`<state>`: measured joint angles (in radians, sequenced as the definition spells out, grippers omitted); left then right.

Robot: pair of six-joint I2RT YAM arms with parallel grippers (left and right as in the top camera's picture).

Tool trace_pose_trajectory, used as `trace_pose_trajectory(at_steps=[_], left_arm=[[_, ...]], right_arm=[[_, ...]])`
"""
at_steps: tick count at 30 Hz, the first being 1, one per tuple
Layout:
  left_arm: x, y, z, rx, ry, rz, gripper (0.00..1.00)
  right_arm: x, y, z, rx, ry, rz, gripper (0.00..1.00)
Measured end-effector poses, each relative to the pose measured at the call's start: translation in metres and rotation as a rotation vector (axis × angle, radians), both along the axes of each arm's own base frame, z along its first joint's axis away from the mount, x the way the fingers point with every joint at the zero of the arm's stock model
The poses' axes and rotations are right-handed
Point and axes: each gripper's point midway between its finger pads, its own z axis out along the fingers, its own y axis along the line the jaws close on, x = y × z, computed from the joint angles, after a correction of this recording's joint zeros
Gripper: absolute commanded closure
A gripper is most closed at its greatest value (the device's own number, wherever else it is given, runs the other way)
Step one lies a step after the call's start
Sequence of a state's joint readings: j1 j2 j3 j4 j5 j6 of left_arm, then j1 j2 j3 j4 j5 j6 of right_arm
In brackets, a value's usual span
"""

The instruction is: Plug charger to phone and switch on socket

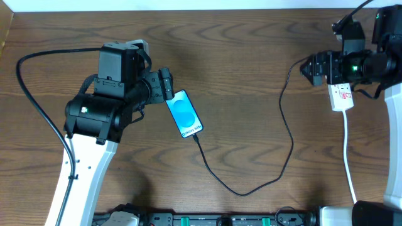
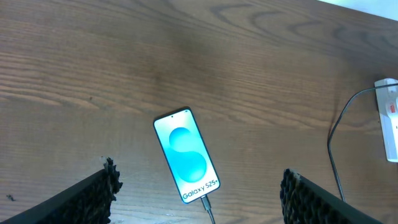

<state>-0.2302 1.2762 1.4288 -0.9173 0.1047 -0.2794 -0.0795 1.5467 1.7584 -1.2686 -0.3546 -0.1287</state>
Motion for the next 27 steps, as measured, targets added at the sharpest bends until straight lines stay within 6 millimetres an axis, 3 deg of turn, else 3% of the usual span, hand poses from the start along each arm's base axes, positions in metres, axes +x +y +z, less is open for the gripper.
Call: trace_pose_trajectory(at_steps=[3, 8, 12, 17, 27], left_arm=[[0.000, 0.000, 0.000, 0.000, 0.000, 0.000, 0.15], [0.000, 0.000, 0.000, 0.000, -0.001, 0.000, 0.15], [0.000, 0.000, 0.000, 0.000, 0.000, 0.000, 0.15], [0.000, 0.000, 0.000, 0.000, 0.001, 0.000, 0.15], [-0.001, 0.000, 0.000, 0.001, 0.003, 0.000, 0.15]], right_arm=[[0.004, 0.002, 0.015, -0.035, -0.088, 0.004, 0.01], [-0.005, 0.008, 0.045, -0.086, -0.264, 0.010, 0.01], [-0.018, 0.010, 0.052, -0.114, -0.393, 0.005, 0.01], [-0.035, 0.009, 0.041, -0.134, -0.533, -0.010, 0.01], [-0.090, 0.006, 0.002, -0.136, -0.858, -0.047, 0.01]])
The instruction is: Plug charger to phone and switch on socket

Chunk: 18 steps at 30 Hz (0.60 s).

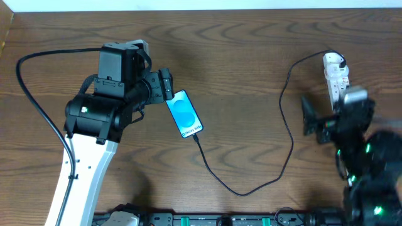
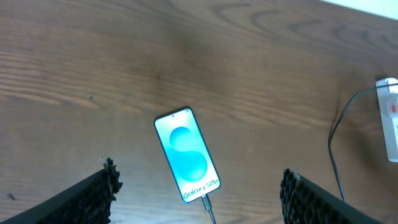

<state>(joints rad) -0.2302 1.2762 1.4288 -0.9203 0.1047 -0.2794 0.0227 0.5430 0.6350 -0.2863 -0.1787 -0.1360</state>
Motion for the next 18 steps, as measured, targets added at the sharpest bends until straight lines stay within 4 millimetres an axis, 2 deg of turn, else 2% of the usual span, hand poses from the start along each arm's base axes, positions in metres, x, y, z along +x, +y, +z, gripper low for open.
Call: trace_pose_trajectory(at_steps=[2, 9, 18], left_arm=[[0.000, 0.000, 0.000, 0.000, 0.000, 0.000, 0.15], [0.000, 0.000, 0.000, 0.000, 0.000, 0.000, 0.15], [0.000, 0.000, 0.000, 0.000, 0.001, 0.000, 0.15]], right_arm=[[-0.006, 0.000, -0.008, 0.002, -0.064, 0.000, 0.01], [-0.019, 0.001, -0.060, 0.026, -0.119, 0.000, 0.01], [-0.029, 0.006, -0.081, 0.035, -0.181, 0.009, 0.01]])
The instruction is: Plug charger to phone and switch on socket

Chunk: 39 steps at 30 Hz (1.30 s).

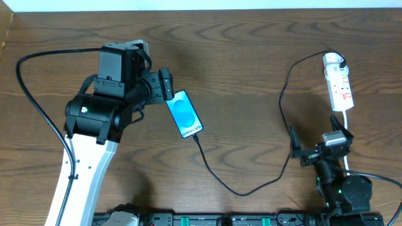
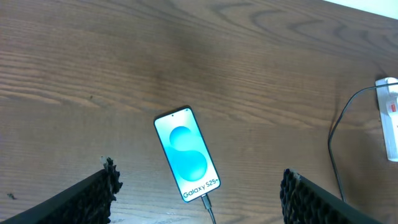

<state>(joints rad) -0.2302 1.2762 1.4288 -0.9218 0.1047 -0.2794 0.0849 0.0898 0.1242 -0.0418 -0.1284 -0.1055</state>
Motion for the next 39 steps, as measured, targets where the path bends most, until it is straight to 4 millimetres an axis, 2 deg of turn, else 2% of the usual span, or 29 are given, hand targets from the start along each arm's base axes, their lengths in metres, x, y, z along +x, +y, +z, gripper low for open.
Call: trace_pose_trajectory(at_steps=[6, 13, 17, 39], left_arm=[[0.000, 0.000, 0.000, 0.001, 0.002, 0.000, 0.15], [0.000, 0.000, 0.000, 0.000, 0.002, 0.000, 0.15], [0.000, 0.000, 0.000, 0.000, 0.002, 0.000, 0.15], [0.000, 0.000, 0.000, 0.000, 0.002, 0.000, 0.15]], right_arm=[[0.001, -0.002, -0.012, 0.005, -0.057, -0.011, 0.01], [0.002, -0.001, -0.024, 0.011, -0.024, -0.008, 0.01], [0.001, -0.001, -0.045, 0.005, 0.062, -0.008, 0.01], [0.001, -0.001, -0.045, 0.009, 0.063, -0.012, 0.01]])
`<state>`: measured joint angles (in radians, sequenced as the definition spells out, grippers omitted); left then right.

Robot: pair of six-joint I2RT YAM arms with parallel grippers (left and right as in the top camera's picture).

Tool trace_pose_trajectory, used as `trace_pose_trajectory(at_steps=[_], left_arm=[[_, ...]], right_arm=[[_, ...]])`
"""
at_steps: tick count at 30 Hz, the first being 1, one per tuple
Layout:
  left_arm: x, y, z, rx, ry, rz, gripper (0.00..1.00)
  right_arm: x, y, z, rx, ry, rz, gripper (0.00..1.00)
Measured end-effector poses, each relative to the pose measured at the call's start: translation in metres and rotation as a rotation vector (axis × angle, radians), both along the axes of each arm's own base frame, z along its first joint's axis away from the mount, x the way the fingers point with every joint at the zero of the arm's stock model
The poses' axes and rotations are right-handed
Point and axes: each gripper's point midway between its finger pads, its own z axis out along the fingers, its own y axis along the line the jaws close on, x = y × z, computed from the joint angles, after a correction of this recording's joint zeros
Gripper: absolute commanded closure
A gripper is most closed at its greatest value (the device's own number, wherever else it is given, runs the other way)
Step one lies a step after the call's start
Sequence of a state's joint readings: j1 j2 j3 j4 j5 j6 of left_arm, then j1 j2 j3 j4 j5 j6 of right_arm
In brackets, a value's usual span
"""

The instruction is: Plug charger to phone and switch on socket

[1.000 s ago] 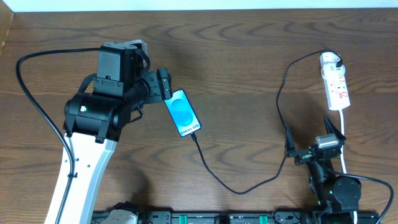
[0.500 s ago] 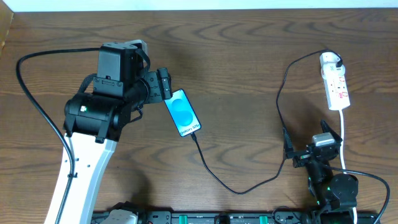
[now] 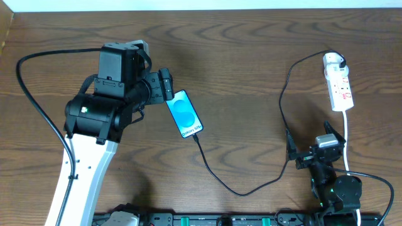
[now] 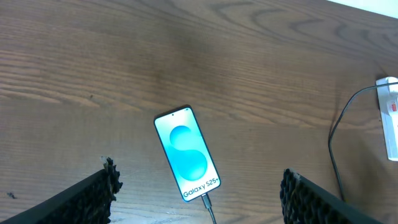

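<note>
The phone point(image 3: 185, 114) lies face up on the wooden table, its blue screen lit and reading Galaxy S25+ point(image 4: 186, 155). A black charger cable point(image 3: 242, 190) is plugged into the phone's lower end and loops right and up to the white power strip point(image 3: 337, 81) at the back right. My left gripper point(image 3: 166, 85) hovers beside the phone's top end. In the left wrist view it point(image 4: 199, 177) stands open, with the phone between and below the fingers point(image 4: 87, 196). My right gripper point(image 3: 295, 152) is folded back at the front right, far from the strip.
The left arm's black supply cable point(image 3: 38, 113) arcs over the table's left side. The strip's white lead point(image 3: 347, 147) runs down toward the right arm's base. In the left wrist view the charger cable point(image 4: 333, 143) and the strip point(image 4: 390, 118) show at the right edge.
The right arm has shifted slightly at the front right edge. Phone, cable, strip and left gripper are where they were.
At first my right gripper was over the power strip at the back right. Then it was away from the strip, part-way toward the front. After that it sat folded at the front right, where it stays. The left gripper stayed open over the plugged-in phone throughout.
</note>
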<state>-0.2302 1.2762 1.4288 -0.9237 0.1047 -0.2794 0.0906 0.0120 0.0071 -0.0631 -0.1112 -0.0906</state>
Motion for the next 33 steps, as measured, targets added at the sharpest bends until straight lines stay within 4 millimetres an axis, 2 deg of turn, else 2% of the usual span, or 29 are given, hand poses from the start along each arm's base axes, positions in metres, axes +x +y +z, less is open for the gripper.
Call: trace_pose_trajectory(at_steps=[29, 33], left_arm=[[0.000, 0.001, 0.001, 0.003, -0.004, 0.003, 0.15], [0.005, 0.006, 0.017, 0.007, -0.096, 0.026, 0.15]], right_arm=[[0.000, 0.000, 0.000, 0.000, 0.000, 0.000, 0.01], [0.000, 0.000, 0.000, 0.000, 0.000, 0.000, 0.01]])
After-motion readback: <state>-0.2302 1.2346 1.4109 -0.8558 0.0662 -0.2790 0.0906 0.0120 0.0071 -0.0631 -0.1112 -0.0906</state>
